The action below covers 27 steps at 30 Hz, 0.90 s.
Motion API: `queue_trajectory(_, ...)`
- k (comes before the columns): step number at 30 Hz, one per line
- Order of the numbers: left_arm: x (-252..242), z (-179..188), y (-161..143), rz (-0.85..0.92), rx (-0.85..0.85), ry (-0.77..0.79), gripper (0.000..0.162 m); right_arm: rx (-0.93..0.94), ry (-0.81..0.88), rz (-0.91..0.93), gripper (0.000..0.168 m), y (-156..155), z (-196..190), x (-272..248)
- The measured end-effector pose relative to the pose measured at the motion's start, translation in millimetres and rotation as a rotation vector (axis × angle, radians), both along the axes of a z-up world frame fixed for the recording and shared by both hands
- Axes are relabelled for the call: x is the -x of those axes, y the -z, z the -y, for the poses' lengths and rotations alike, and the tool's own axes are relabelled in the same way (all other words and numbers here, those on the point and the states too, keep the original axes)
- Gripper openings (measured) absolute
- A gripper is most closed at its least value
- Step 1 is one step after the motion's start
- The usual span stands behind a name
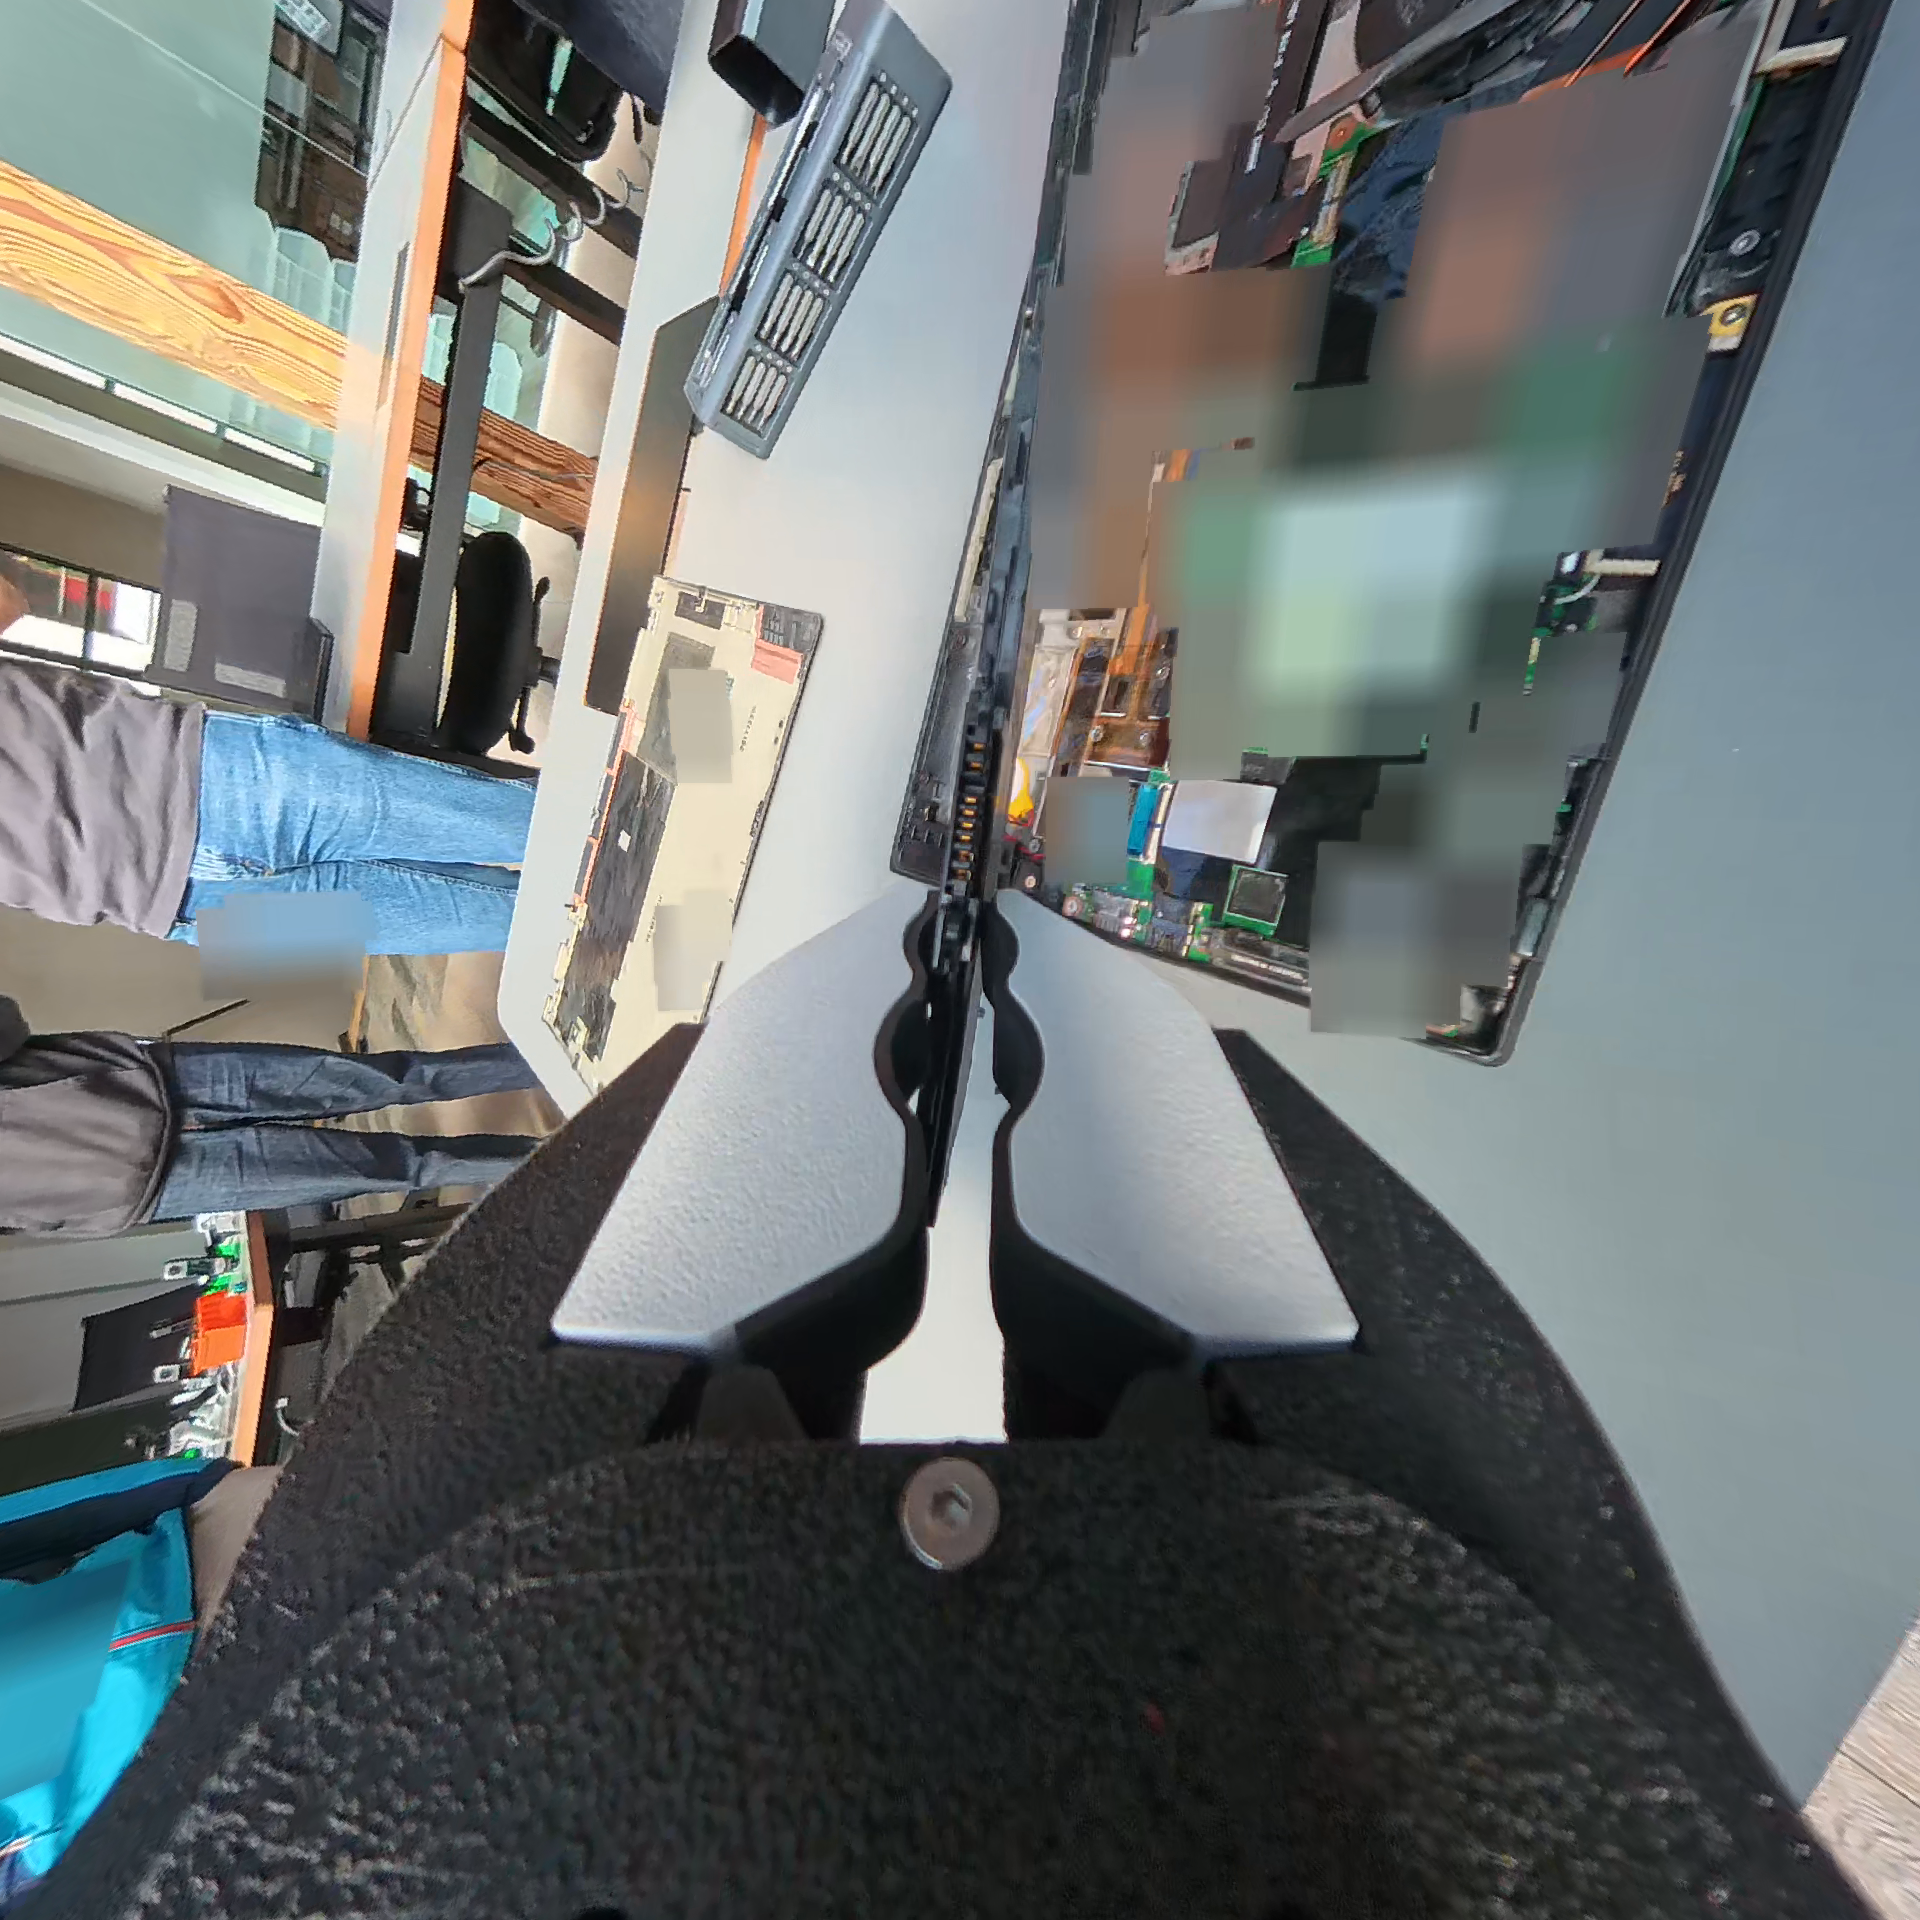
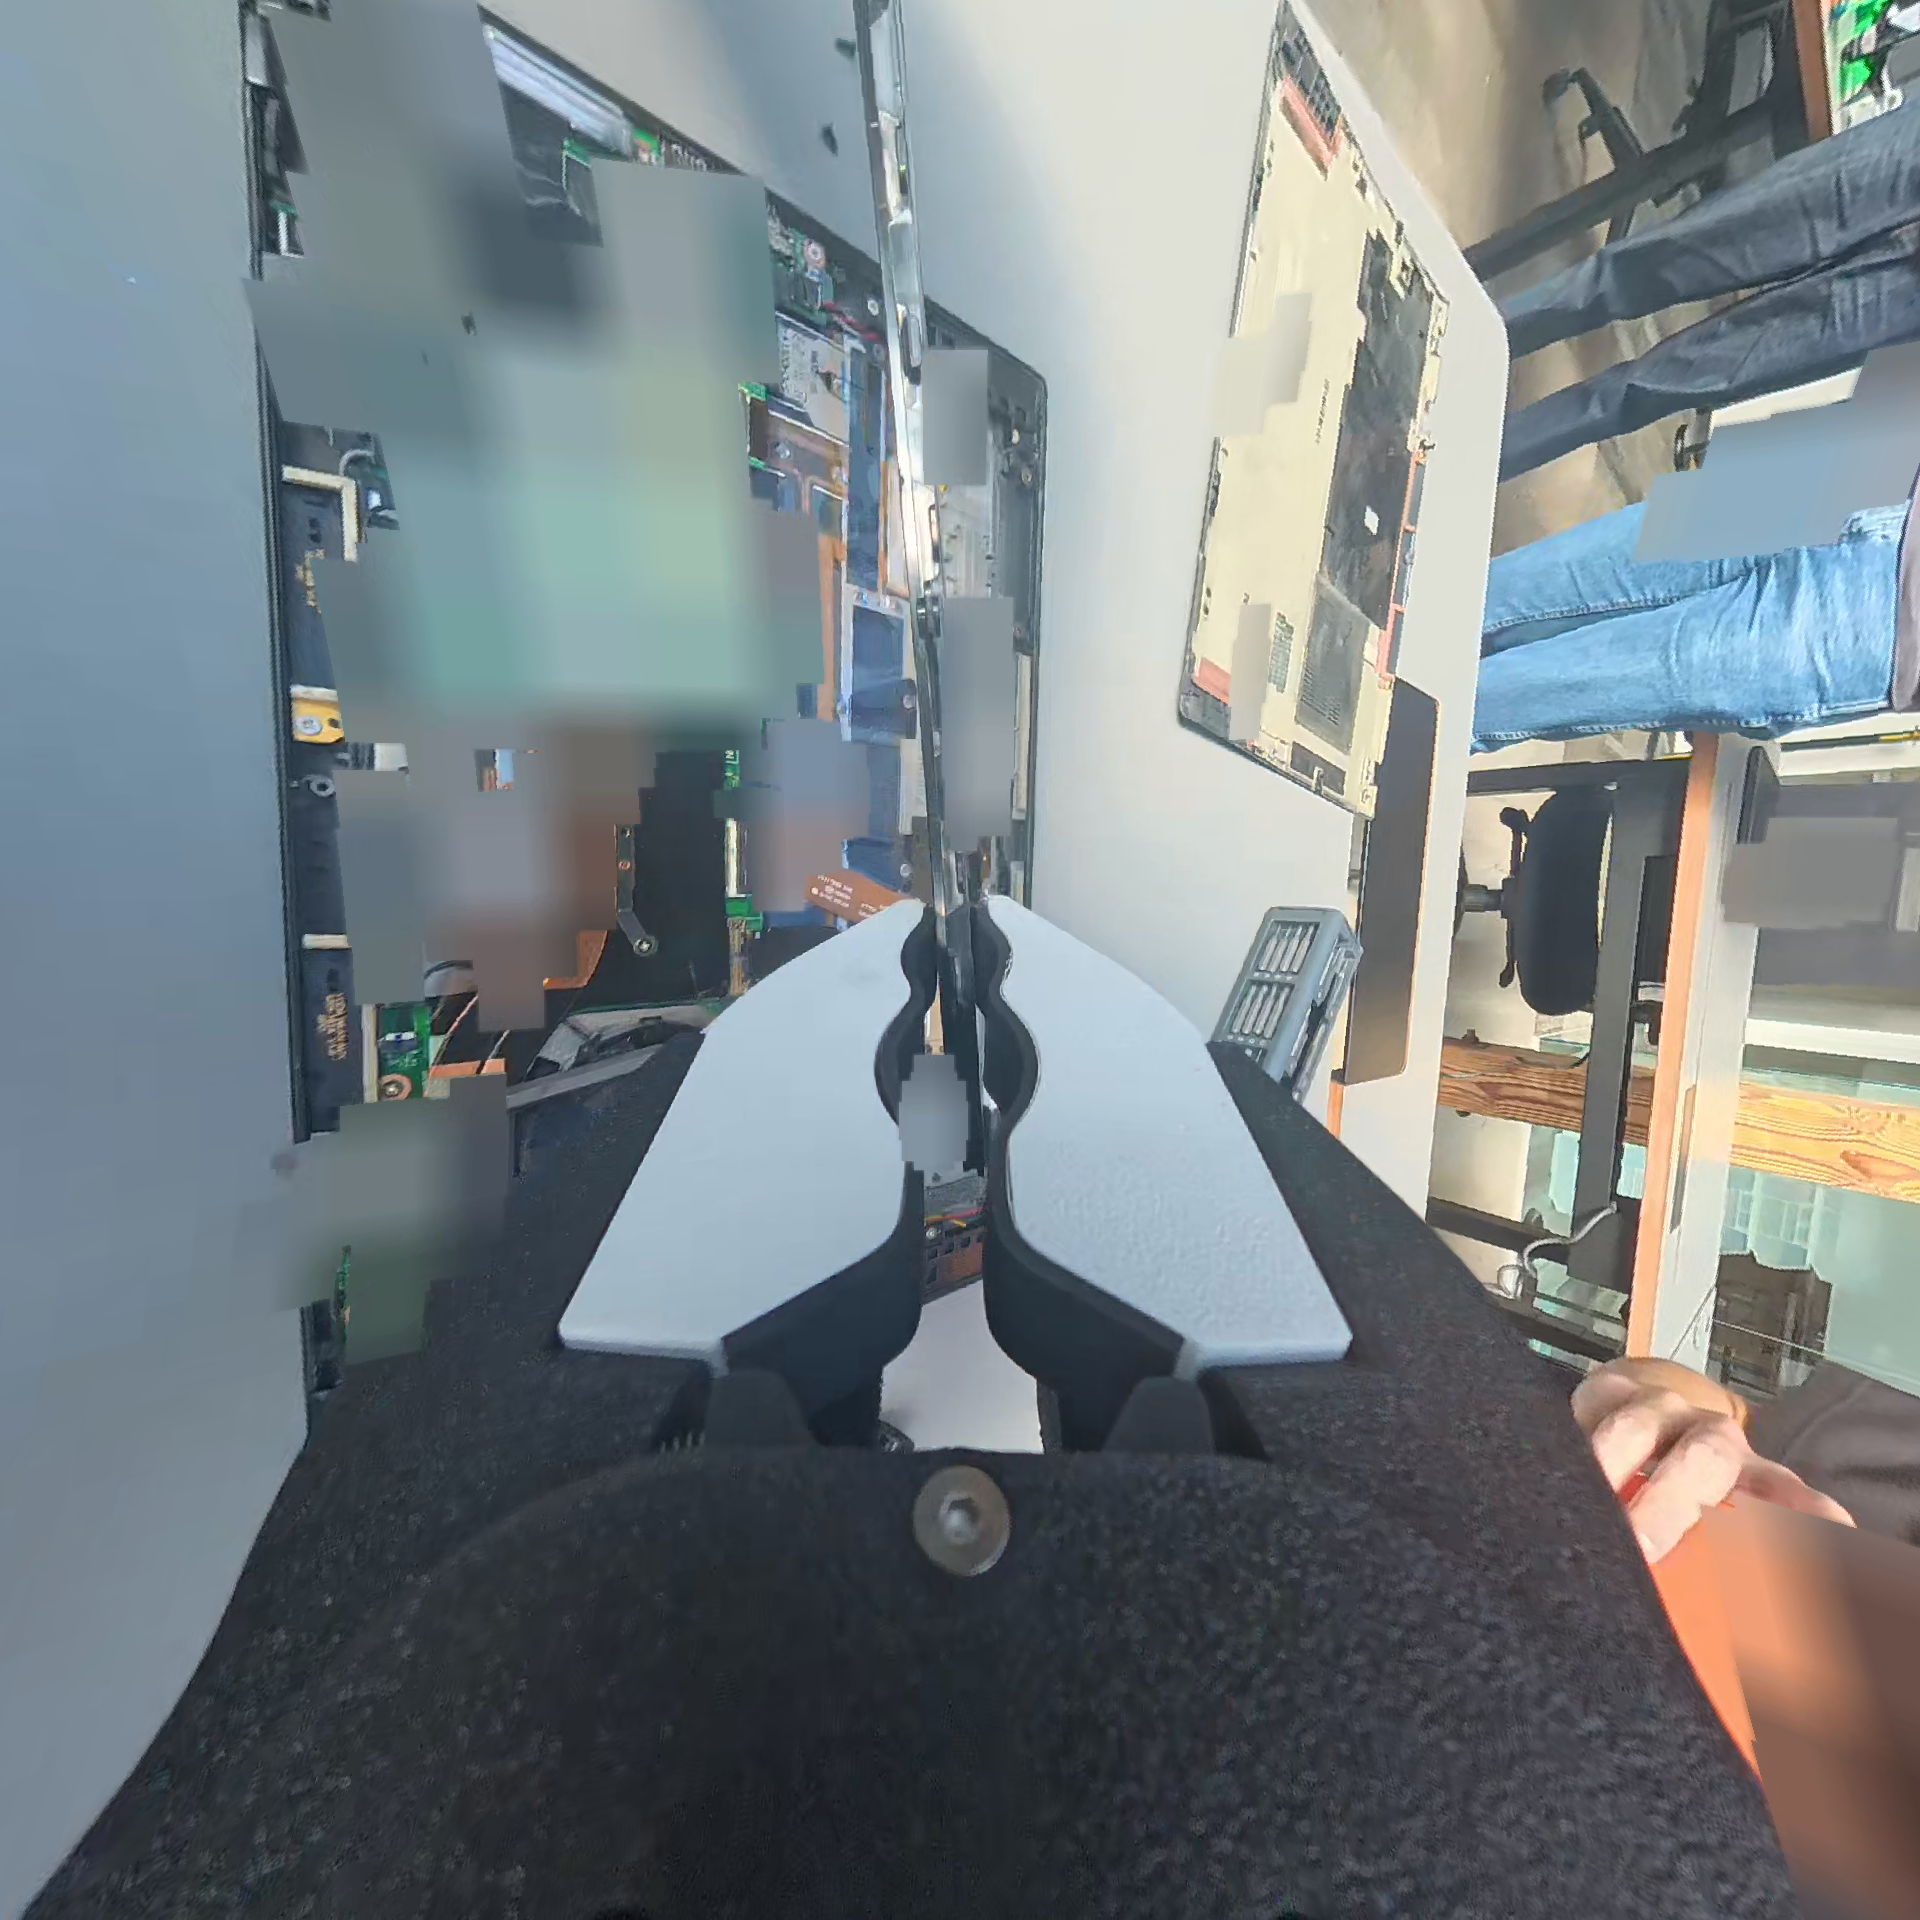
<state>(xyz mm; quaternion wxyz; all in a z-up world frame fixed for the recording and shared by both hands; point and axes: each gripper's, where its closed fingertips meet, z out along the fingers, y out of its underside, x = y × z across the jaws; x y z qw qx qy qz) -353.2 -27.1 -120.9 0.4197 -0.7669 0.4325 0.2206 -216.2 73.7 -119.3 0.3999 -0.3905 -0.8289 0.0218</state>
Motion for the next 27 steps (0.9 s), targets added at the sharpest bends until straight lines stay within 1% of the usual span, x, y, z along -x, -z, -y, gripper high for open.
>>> queue_trajectory(4,44,-14,-10,-0.027,-0.033,-0.028,0.007,-0.069,-0.022,-0.037,0.005,-7,-18,47)
queue_trajectory(6,71,-30,-13,-0.062,-0.057,-0.026,0.007,-0.082,-0.019,-0.060,0.005,-9,-34,73)
queue_trajectory(9,110,-55,-9,-0.077,-0.051,-0.021,0.007,-0.077,-0.015,-0.079,0.006,-6,-60,112)
queue_trajectory(14,170,-102,4,-0.174,-0.091,-0.026,0.006,-0.168,-0.024,-0.119,0.005,10,-107,171)
queue_trajectory(17,199,-133,12,-0.177,-0.104,-0.053,0.007,-0.123,0.023,-0.146,0.006,22,-139,198)
queue_trajectory(20,215,-158,26,-0.203,-0.105,-0.065,0.006,-0.157,0.044,-0.157,0.007,36,-170,215)
queue_trajectory(22,218,-168,39,-0.254,-0.104,-0.063,0.006,-0.205,0.031,-0.158,0.007,45,-181,219)
queue_trajectory(27,211,-169,67,-0.286,-0.086,-0.065,0.005,-0.280,-0.035,-0.102,0.005,72,-179,210)
